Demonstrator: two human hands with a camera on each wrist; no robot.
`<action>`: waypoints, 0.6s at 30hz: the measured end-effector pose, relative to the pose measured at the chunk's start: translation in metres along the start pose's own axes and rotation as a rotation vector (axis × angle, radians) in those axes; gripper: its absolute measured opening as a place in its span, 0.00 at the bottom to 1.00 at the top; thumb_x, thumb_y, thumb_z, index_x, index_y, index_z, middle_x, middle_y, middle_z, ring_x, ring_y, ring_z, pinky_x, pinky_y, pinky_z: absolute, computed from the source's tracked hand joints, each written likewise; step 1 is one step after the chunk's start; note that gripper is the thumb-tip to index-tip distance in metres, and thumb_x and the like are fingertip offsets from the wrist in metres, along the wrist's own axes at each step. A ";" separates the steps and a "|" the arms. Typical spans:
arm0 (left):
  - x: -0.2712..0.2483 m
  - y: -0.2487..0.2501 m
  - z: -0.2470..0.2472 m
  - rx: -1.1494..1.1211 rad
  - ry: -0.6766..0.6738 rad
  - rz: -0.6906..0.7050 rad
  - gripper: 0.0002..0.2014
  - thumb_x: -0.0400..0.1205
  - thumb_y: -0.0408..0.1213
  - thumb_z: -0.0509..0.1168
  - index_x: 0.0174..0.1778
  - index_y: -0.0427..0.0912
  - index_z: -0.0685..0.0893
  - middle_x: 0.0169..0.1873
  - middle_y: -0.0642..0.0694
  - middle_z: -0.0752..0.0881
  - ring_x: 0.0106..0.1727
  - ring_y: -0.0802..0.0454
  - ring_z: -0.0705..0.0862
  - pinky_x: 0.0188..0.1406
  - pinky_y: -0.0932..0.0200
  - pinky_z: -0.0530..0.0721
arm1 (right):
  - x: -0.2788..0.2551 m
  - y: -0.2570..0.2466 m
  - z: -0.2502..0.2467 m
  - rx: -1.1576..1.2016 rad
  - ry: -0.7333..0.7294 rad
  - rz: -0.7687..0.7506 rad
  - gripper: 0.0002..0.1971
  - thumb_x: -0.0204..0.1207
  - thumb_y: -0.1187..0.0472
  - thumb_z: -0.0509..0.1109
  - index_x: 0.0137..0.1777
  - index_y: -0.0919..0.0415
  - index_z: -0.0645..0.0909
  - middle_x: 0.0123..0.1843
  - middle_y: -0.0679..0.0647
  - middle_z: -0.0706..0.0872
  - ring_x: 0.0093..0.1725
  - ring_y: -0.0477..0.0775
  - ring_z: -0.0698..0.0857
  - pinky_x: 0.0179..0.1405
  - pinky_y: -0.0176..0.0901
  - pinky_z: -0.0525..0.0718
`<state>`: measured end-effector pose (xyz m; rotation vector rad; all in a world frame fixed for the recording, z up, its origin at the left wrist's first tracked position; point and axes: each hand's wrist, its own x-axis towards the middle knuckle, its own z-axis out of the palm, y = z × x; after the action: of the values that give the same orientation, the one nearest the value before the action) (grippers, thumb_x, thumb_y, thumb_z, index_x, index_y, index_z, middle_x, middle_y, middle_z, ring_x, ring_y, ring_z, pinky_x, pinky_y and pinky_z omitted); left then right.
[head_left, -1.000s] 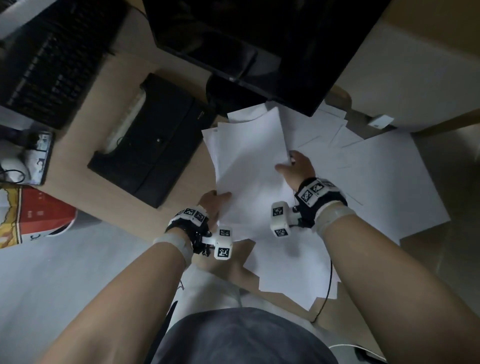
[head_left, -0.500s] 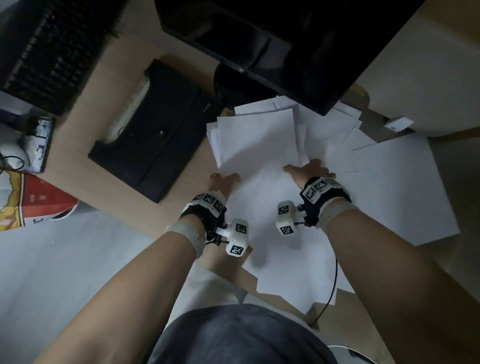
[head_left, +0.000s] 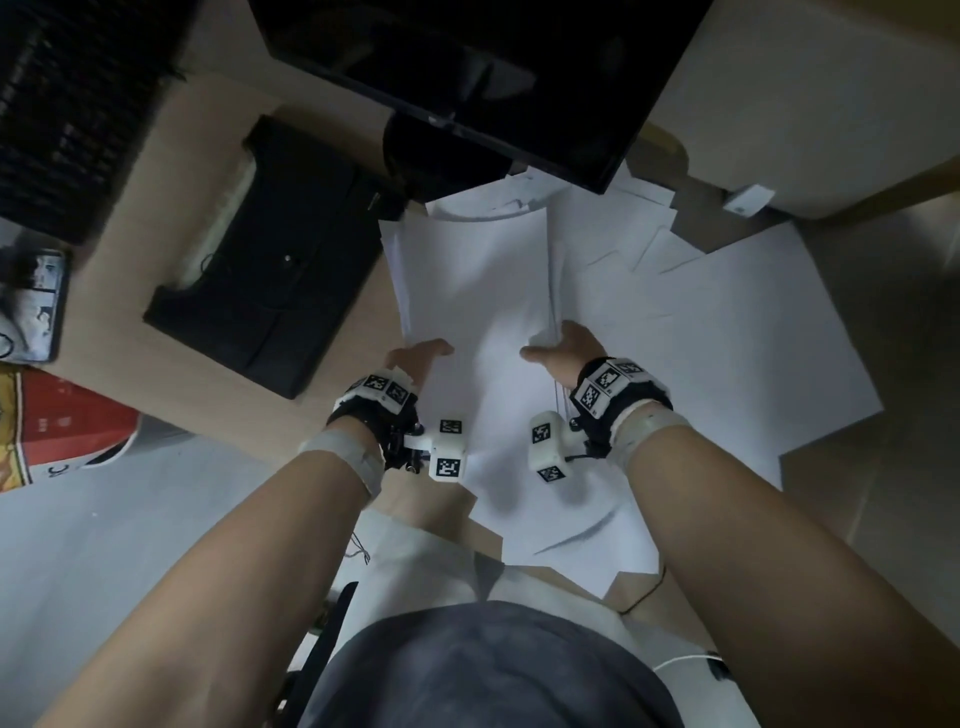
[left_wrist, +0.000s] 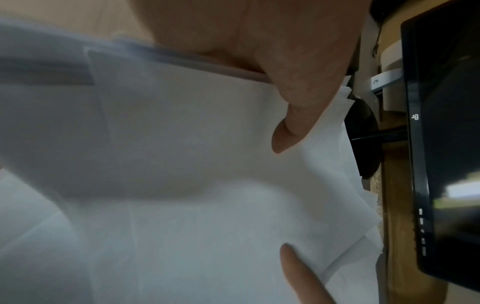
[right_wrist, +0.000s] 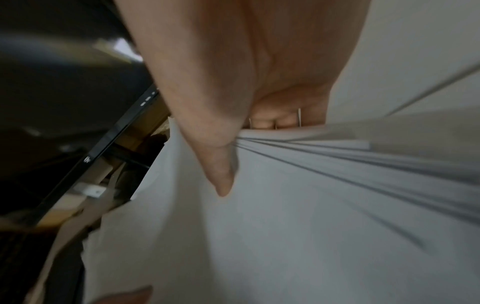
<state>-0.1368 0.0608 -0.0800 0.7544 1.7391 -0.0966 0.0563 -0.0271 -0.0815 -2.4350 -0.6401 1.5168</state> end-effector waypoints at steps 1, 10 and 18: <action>0.000 -0.001 -0.001 0.011 -0.010 0.011 0.28 0.72 0.48 0.74 0.65 0.37 0.82 0.53 0.42 0.84 0.39 0.49 0.81 0.35 0.61 0.78 | -0.002 -0.001 0.002 0.033 -0.028 0.014 0.37 0.73 0.45 0.76 0.77 0.62 0.68 0.74 0.59 0.78 0.71 0.62 0.78 0.66 0.49 0.78; 0.000 -0.006 -0.007 0.090 0.101 0.053 0.33 0.71 0.46 0.77 0.68 0.30 0.77 0.53 0.39 0.84 0.51 0.40 0.83 0.52 0.51 0.80 | -0.003 0.010 0.012 0.072 -0.033 -0.041 0.26 0.75 0.49 0.75 0.64 0.69 0.80 0.57 0.58 0.87 0.55 0.60 0.86 0.55 0.45 0.83; -0.011 -0.018 -0.003 0.131 0.016 0.102 0.35 0.76 0.48 0.74 0.73 0.32 0.73 0.66 0.37 0.82 0.57 0.41 0.81 0.53 0.52 0.76 | -0.027 0.032 -0.006 0.138 -0.023 -0.110 0.18 0.75 0.58 0.76 0.58 0.72 0.85 0.56 0.63 0.89 0.57 0.60 0.86 0.60 0.46 0.82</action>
<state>-0.1475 0.0432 -0.0747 0.9403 1.7189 -0.1362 0.0596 -0.0671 -0.0699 -2.2463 -0.6397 1.4965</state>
